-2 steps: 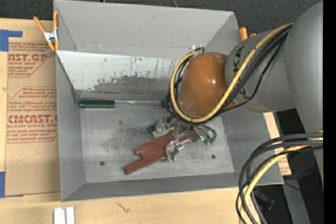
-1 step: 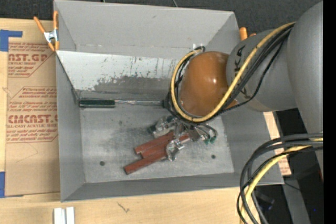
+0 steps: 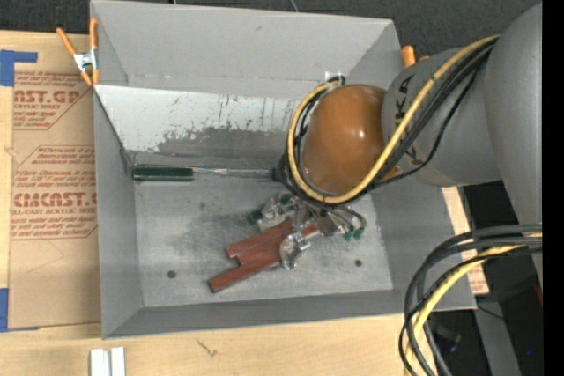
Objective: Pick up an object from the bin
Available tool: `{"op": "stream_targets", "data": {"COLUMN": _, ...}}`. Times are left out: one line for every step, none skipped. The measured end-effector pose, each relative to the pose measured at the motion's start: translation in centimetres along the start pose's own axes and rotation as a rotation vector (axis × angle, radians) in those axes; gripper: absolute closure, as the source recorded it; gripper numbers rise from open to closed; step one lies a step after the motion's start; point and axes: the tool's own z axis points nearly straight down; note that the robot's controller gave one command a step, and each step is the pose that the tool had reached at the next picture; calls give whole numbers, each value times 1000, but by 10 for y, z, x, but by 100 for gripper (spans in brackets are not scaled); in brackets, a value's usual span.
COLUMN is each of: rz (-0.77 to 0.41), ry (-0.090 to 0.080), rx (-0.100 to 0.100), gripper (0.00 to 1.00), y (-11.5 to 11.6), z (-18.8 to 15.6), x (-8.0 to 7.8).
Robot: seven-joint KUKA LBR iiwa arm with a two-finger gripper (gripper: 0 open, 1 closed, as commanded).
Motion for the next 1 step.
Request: {"op": "stream_targets", "data": {"rz": 0, "ry": 5, "rx": -2, "gripper": 100, "y": 1, "z": -8, "x": 1}}
